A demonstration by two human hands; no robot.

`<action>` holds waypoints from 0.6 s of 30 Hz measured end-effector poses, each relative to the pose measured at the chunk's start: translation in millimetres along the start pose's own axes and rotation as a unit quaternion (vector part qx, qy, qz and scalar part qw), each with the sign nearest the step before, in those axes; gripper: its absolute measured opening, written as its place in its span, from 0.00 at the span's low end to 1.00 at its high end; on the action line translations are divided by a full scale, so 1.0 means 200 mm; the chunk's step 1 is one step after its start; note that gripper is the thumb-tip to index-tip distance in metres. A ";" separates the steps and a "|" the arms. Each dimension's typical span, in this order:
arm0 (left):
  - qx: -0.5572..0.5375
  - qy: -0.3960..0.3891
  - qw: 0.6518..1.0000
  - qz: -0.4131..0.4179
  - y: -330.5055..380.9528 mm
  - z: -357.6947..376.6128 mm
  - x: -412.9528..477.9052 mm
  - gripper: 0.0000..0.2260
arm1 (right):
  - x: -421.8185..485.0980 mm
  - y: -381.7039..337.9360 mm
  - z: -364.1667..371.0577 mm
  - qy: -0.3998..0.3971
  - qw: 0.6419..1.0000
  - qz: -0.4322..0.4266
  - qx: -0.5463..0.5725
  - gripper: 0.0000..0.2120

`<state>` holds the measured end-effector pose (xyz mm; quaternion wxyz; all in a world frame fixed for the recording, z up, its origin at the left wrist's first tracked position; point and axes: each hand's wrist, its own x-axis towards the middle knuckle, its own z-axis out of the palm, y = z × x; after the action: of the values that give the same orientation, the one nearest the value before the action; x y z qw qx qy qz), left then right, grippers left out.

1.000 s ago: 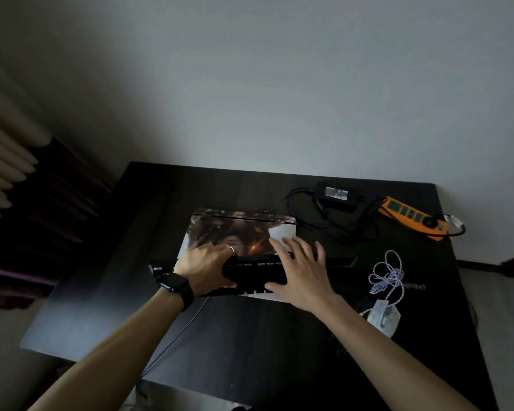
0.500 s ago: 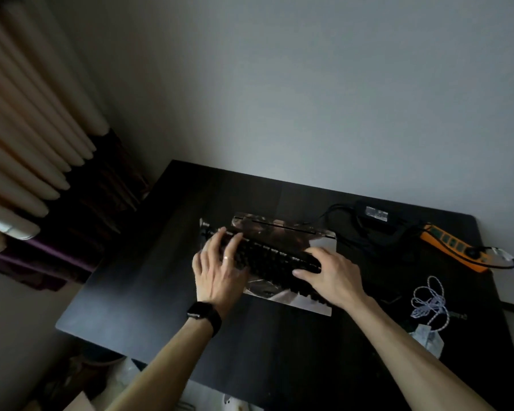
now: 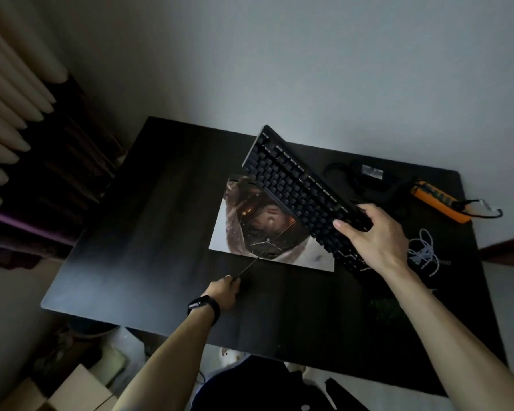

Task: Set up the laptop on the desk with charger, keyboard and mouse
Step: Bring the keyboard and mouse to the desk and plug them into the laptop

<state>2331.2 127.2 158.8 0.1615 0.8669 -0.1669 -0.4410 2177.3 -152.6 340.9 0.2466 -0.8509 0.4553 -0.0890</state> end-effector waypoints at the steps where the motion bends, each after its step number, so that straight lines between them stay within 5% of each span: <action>1: -0.002 0.007 1.000 0.009 -0.01 -0.02 -0.02 0.14 | -0.01 0.02 0.00 0.006 1.000 0.008 -0.011 0.23; 12: -0.010 0.147 0.984 0.102 0.21 -0.80 -0.21 0.15 | 0.03 0.33 0.05 -0.013 0.984 0.117 -0.131 0.28; 18: 0.151 0.184 0.961 0.143 0.37 -1.15 -0.25 0.11 | 0.00 0.44 0.12 -0.074 0.987 0.122 -0.074 0.24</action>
<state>2481.0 114.0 353.8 0.1181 0.9144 -0.3210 -0.2165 2121.6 -185.3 276.8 0.2250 -0.8091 0.5414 0.0391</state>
